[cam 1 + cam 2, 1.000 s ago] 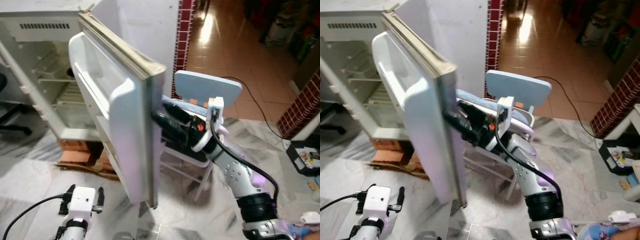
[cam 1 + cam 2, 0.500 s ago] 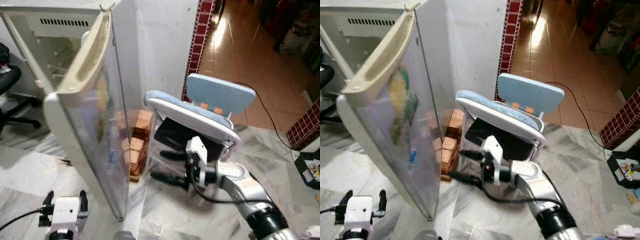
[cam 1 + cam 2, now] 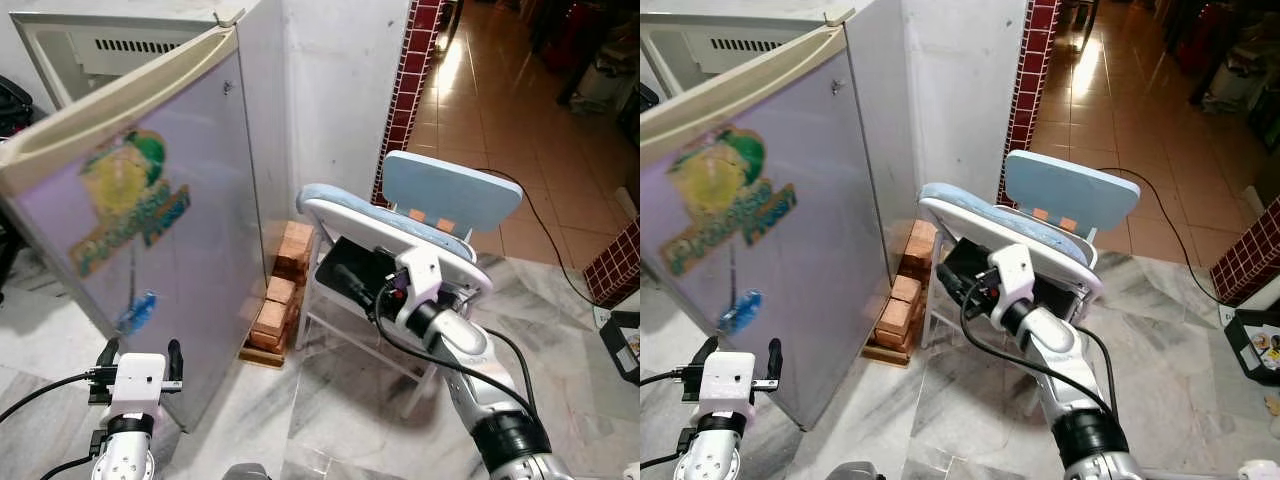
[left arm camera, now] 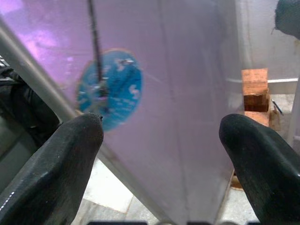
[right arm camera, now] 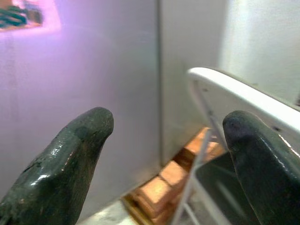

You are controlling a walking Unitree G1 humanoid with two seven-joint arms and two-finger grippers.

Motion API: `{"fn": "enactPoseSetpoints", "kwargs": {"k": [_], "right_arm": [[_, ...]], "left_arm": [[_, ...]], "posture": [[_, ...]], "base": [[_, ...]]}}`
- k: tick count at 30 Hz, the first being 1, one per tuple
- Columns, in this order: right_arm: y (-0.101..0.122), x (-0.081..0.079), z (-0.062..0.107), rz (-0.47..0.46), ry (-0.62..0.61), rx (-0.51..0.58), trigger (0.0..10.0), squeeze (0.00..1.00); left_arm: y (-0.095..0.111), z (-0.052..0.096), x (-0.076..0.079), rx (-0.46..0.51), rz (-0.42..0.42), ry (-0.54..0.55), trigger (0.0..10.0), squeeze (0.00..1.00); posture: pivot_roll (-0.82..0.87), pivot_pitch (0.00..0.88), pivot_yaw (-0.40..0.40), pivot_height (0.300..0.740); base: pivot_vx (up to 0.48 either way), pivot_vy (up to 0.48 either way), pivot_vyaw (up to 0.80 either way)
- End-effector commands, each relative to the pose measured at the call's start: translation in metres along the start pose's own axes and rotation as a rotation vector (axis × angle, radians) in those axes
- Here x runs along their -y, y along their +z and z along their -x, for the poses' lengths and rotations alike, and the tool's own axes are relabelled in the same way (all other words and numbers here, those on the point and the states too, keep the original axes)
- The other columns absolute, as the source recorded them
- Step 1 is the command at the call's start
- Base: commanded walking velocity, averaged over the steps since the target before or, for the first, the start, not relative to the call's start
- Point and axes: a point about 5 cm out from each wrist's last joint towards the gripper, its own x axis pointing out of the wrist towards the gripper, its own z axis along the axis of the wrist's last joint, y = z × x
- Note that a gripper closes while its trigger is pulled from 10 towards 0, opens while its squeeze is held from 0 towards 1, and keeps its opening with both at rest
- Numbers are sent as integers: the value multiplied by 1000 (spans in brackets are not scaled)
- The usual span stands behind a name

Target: Restocking fridge

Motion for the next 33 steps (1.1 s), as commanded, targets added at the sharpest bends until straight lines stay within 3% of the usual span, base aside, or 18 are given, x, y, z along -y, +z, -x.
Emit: {"fn": "enactPoseSetpoints", "kwargs": {"k": [1,3,7,10,33], "right_arm": [[3,2,-2,14,-44,22,10000,0],[3,6,-2,12,-132,39,10000,0],[6,11,-3,50,-194,54,10000,0],[7,15,-4,59,-239,59,10000,0],[1,21,-2,75,-317,41,10000,0]], "left_arm": [[1,0,-2,2,3,-1,10000,0],[8,-3,0,22,9,-9,10000,0],[15,-7,4,53,-1,-39,10000,0],[22,-11,4,108,-97,-72,10000,0],[32,-18,4,127,-99,-108,10000,0]], "posture": [[103,0,-12,740],[94,0,0,740],[92,0,1,740],[82,0,13,740],[75,0,17,740]], "base": [[0,0,0],[0,0,0],[0,480,0],[0,480,0],[0,480,0]]}}
